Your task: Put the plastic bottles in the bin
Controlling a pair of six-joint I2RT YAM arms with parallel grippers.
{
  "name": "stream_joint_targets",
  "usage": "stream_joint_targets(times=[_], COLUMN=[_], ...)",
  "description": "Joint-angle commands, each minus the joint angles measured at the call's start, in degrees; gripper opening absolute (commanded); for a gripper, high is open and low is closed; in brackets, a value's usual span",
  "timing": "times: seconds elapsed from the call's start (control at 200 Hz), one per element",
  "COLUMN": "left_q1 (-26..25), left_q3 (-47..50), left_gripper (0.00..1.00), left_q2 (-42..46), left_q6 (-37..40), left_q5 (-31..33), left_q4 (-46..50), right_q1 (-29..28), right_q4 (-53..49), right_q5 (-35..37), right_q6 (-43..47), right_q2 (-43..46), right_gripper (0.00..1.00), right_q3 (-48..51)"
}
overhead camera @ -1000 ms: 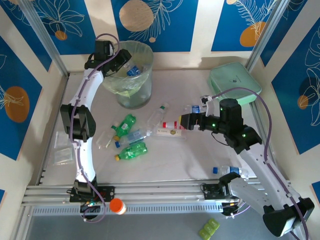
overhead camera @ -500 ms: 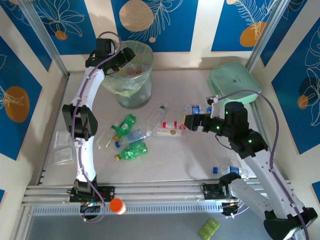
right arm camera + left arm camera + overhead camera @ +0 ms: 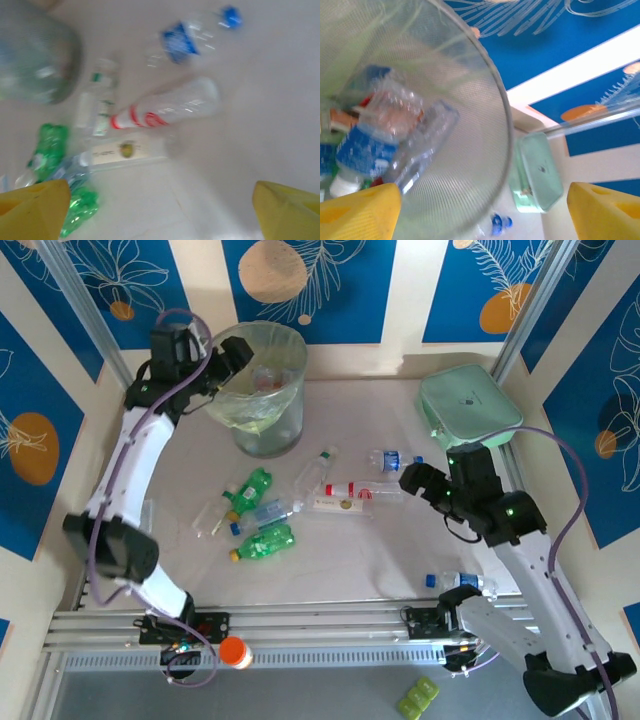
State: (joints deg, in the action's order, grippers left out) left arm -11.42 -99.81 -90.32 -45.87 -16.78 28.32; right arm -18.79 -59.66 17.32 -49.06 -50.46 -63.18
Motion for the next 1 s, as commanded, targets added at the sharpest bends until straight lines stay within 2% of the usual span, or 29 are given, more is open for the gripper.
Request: stream_joint_targets(times=[0.0,0.055,0.195,0.34,0.455,0.635,0.845,0.995], left_q1=[-3.47,-5.90,-10.92,-13.16,-13.80,-13.91,-13.89,-13.89], left_q3=[8.25,12.64,22.19,29.43,32.66,35.55,35.91,36.16], left_gripper=[0.87,0.87,0.87,0.87,0.87,0.88,0.88,0.88], left_q2=[8.85,12.82,20.71,25.40,27.76,29.41,29.78,29.36], left_q6=[-4.58,-5.26,-7.37,-5.02,-1.68,-0.03,0.51,0.21], left_q5=[6.73,9.69,12.86,11.70,12.12,11.33,11.50,11.54], left_q4=[-1.75,-1.20,0.26,-0.27,-0.01,0.23,0.60,0.65], right_q1=[1.62,2.44,4.25,11.56,19.18,26.73,34.44,36.56], right_q4=[-20.23,-23.06,-27.46,-23.59,-19.09,-15.33,-13.22,-13.66], right_q5=[8.06,7.16,8.33,6.14,2.83,-0.41,0.25,1.55], right_q6=[-17.61,-22.39,-31.65,-30.07,-28.64,-28.71,-25.69,-26.05], right_q2=[-3.90,-5.64,-8.61,-10.76,-11.42,-12.81,-18.13,-21.87], right_gripper=[0.85,0.81,0.81,0.87,0.87,0.84,0.86,0.86], right_q3=[-1.03,0.64,4.14,6.24,8.71,12.85,15.16,15.66])
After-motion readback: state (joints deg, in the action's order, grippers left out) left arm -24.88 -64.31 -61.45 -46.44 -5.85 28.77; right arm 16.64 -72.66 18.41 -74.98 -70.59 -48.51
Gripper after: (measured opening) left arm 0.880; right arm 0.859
